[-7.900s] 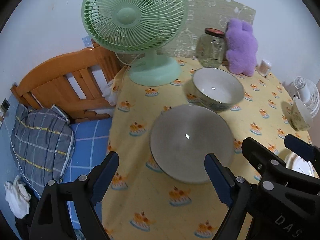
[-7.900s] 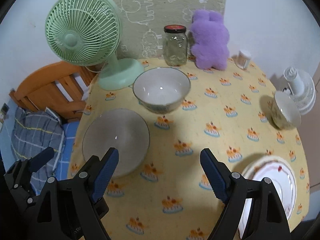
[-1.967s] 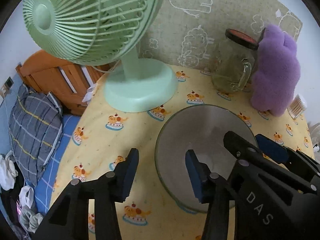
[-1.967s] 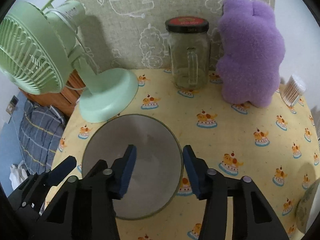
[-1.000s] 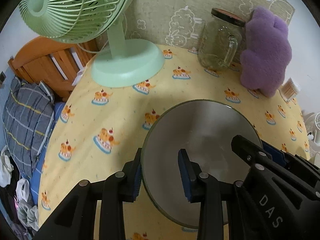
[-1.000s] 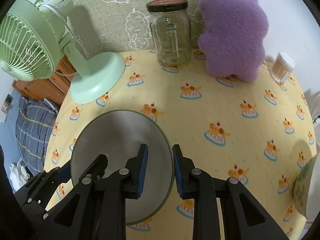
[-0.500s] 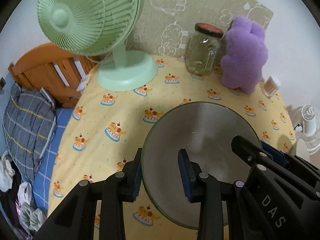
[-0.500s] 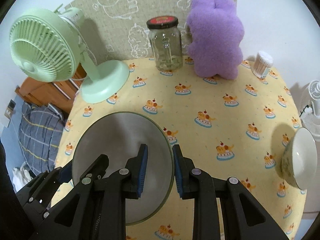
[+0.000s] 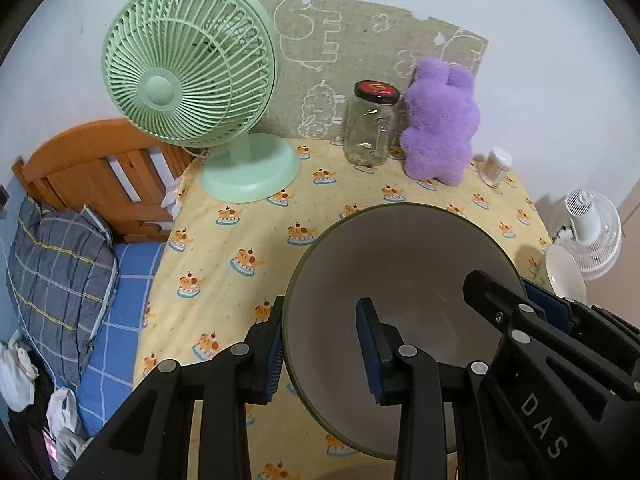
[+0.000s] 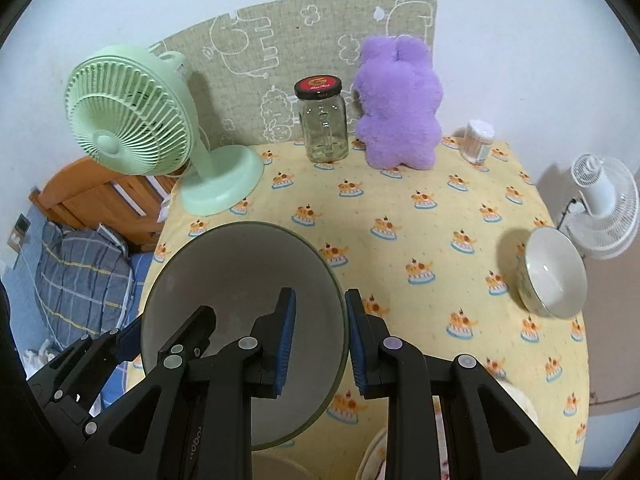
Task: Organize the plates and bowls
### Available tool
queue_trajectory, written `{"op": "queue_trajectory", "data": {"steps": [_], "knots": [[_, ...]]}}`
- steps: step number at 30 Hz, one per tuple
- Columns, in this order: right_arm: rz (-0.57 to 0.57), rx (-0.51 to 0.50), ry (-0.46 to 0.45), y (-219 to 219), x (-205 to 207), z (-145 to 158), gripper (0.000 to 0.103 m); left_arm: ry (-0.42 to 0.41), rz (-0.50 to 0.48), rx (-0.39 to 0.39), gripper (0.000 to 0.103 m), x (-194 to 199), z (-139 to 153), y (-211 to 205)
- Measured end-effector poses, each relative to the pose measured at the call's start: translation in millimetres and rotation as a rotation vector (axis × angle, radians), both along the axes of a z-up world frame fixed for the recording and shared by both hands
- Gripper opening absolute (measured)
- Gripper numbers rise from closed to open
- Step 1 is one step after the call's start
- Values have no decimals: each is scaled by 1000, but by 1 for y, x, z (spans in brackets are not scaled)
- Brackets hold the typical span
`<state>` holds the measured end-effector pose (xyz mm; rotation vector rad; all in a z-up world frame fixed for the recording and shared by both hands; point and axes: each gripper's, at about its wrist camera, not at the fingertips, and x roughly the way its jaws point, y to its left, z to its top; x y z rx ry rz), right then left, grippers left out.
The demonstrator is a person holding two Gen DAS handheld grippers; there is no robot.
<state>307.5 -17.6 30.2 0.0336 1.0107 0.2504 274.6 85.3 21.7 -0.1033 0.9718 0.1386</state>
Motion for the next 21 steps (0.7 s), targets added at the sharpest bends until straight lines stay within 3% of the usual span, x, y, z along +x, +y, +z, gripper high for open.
{"op": "queue_trajectory", "data": {"steps": [21], "knots": [[-52,-25,-32,1,-110,17,28,-12,-75,-21,32,-93,8,4]]}}
